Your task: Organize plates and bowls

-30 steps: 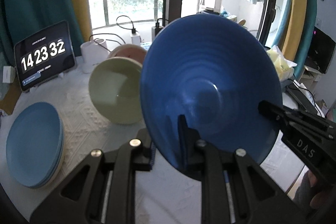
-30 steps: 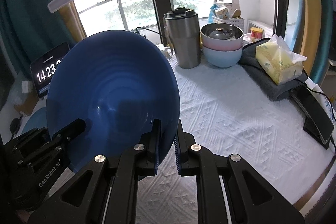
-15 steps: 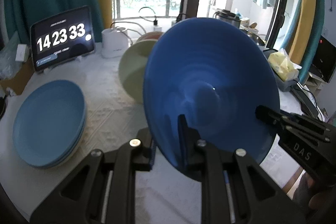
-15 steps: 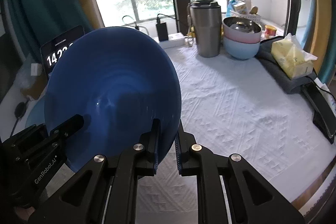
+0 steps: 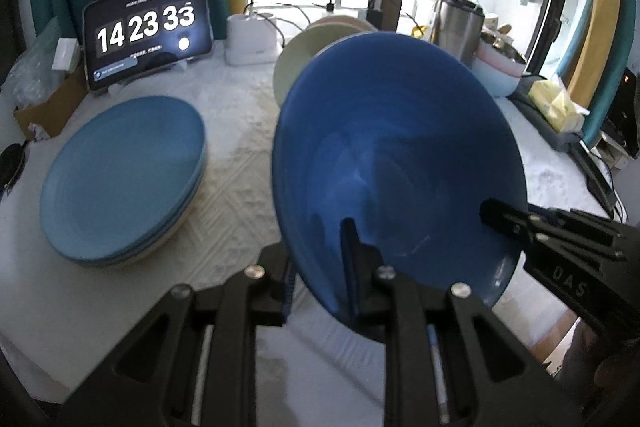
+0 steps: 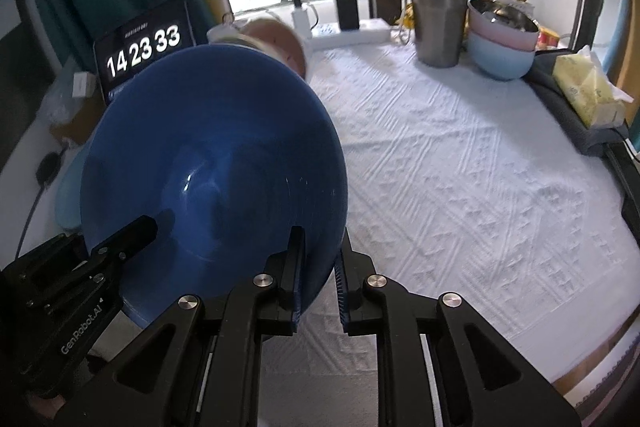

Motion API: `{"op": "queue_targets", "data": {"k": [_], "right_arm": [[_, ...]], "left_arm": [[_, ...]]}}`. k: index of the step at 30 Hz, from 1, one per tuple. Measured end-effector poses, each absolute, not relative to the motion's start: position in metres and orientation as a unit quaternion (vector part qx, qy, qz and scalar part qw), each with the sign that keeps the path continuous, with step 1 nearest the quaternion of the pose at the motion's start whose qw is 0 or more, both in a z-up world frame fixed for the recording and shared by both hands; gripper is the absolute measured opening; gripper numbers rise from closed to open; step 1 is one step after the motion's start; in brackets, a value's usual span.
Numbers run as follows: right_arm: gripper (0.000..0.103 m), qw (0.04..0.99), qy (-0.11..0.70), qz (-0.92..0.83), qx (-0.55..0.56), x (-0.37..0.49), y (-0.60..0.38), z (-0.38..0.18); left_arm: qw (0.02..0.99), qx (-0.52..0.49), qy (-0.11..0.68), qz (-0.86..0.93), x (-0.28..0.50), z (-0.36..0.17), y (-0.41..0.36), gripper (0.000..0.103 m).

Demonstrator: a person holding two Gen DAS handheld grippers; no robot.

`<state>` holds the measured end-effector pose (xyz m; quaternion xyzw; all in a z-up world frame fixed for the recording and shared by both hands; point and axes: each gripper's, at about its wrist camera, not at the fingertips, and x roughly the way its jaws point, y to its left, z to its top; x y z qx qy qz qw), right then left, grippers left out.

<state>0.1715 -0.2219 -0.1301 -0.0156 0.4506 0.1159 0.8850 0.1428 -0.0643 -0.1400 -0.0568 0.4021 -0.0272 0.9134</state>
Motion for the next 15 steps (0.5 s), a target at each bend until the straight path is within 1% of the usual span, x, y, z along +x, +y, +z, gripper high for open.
{"op": "queue_targets", "data": {"k": [4,7,9,13,15], "right_arm": [[0.018,0.879,0.461,0.123,-0.012,0.172,-0.218,-0.133],[0.020,0.875,0.467,0.129,-0.012,0.173,-0.214,-0.135],[0.024,0.875,0.465,0.129,-0.013,0.175,-0.211,-0.133],[0.025,0.878,0.461,0.130,-0.014,0.178,-0.213,-0.128],[0.027,0.879,0.459,0.131,-0.012,0.180,-0.214,-0.125]], "left_arm": [[0.910,-0.062,0.409,-0.024,0.139,-0.143,-0.059,0.023],[0.909,-0.063,0.412,-0.024,0.139,-0.145,-0.055,0.023],[0.908,-0.062,0.414,-0.022,0.140,-0.145,-0.053,0.023],[0.910,-0.063,0.410,-0.015,0.140,-0.140,-0.046,0.024],[0.911,-0.062,0.407,-0.014,0.139,-0.137,-0.043,0.025]]}}
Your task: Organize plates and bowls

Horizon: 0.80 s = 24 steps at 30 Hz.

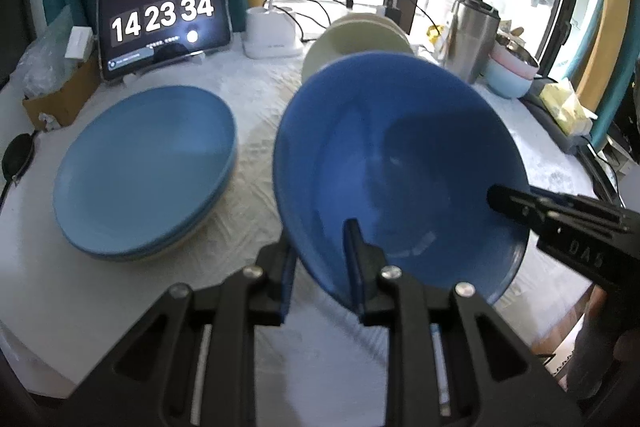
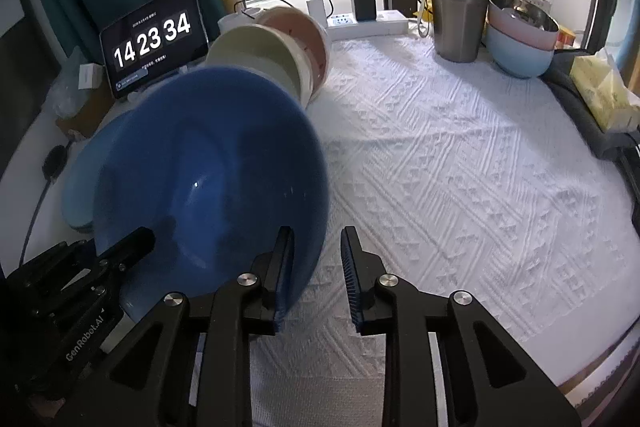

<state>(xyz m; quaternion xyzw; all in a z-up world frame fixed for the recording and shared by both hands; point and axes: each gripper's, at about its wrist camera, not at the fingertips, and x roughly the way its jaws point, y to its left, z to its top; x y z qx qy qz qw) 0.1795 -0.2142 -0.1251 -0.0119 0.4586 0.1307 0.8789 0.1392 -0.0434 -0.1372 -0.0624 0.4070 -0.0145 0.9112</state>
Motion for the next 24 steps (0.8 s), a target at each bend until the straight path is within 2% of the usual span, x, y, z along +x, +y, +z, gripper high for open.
{"op": "queue_targets", "data": {"k": [24], "right_arm": [[0.028,0.894,0.419,0.153,-0.026,0.214,-0.200,-0.086]], "left_arm": [[0.931,-0.068,0.359,0.010,0.163,-0.092,-0.010,0.026]]}}
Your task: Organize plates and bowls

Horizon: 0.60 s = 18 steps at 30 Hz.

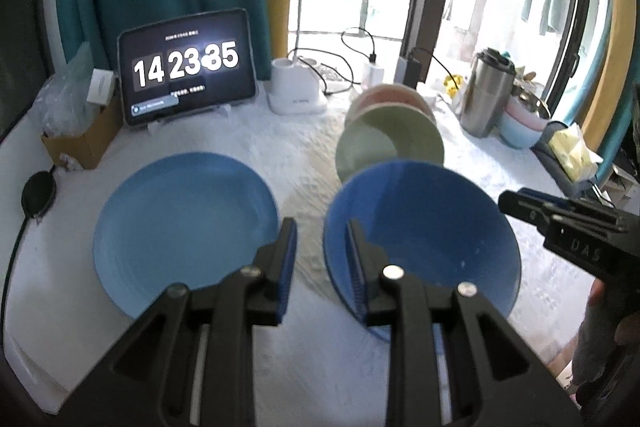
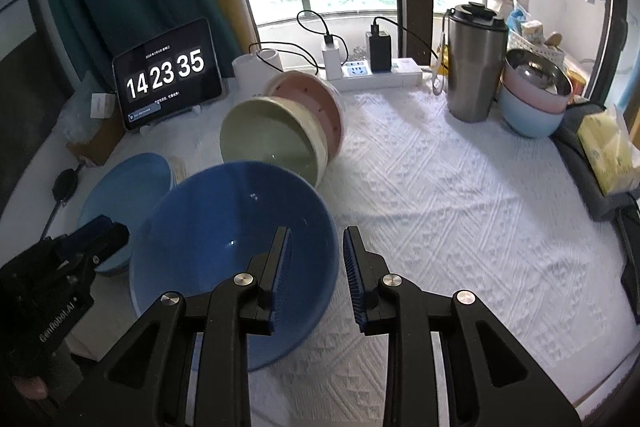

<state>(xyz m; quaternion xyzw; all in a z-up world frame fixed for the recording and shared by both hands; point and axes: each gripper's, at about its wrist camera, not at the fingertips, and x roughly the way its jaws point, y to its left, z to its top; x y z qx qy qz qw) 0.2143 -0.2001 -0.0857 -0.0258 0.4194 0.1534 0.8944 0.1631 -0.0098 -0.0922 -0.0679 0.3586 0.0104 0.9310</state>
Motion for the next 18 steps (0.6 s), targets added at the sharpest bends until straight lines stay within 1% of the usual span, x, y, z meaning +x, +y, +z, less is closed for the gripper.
{"op": "queue_targets", "data": {"k": [18], "right_arm": [[0.030,0.894,0.414,0.166,-0.038,0.270,-0.182,-0.080]], "left_arm": [[0.933,-0.052,0.356,-0.012,0.231,-0.081,0.011,0.027]]}}
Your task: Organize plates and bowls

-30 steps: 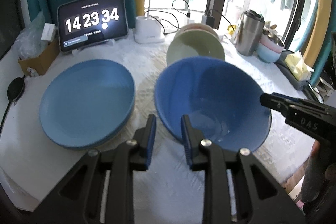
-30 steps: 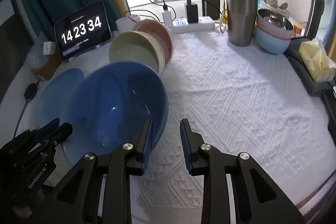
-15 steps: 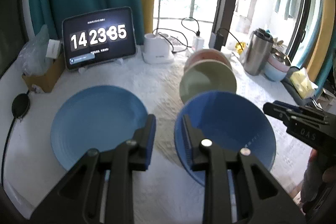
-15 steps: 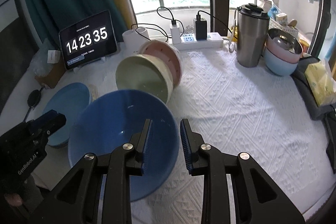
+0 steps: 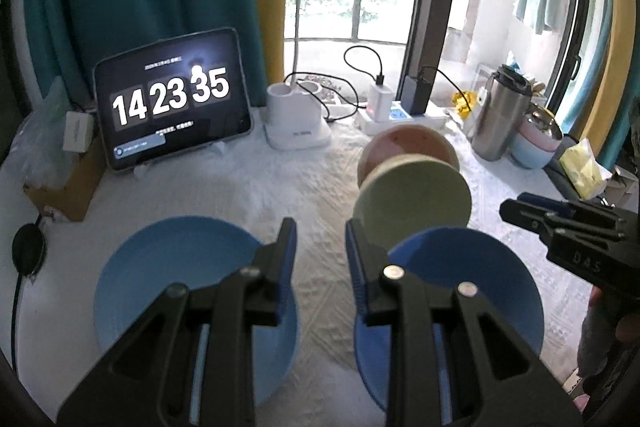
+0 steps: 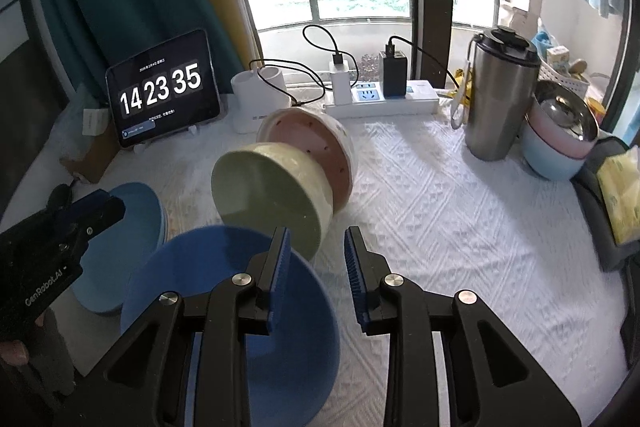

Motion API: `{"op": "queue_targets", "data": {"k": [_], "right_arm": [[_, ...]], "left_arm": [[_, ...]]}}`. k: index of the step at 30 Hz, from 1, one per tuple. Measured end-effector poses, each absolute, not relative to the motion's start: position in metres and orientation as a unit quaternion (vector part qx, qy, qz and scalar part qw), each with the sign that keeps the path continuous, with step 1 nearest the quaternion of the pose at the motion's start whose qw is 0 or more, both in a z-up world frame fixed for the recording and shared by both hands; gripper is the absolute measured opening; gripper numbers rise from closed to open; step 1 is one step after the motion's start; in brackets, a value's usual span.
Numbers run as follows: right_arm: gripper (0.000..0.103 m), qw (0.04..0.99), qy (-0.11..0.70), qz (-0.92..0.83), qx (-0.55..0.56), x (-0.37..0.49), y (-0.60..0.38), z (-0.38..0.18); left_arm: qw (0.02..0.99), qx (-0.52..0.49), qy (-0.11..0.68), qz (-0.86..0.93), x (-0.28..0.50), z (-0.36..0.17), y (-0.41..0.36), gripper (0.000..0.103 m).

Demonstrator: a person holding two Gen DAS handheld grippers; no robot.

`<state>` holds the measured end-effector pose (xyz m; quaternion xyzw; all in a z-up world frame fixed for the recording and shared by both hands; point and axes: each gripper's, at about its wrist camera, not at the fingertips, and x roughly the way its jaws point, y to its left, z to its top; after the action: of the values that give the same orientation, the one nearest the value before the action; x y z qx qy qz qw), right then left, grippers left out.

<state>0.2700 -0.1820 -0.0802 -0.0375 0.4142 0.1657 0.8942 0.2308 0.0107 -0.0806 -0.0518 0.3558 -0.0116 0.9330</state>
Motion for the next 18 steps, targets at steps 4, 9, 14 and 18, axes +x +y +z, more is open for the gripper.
{"op": "queue_targets", "data": {"k": [4,9,14,18], "right_arm": [[0.030,0.893,0.416,0.166,-0.041,0.282,-0.179,-0.080],[0.030,0.890,0.421,0.168,-0.044,0.294,-0.175,-0.082],[0.030,0.881,0.438,0.175,-0.036,0.307,-0.174,-0.090],[0.030,0.876,0.446,0.177,-0.041,0.314,-0.171,-0.094]], "left_arm": [[0.927,-0.064,0.368,-0.031,0.247,-0.084,0.015,0.027],[0.924,-0.064,0.375,-0.047,0.261,-0.088,0.015,0.027],[0.915,-0.066,0.392,-0.074,0.278,-0.095,0.009,0.027],[0.905,-0.064,0.410,-0.090,0.291,-0.104,0.006,0.027]]}}
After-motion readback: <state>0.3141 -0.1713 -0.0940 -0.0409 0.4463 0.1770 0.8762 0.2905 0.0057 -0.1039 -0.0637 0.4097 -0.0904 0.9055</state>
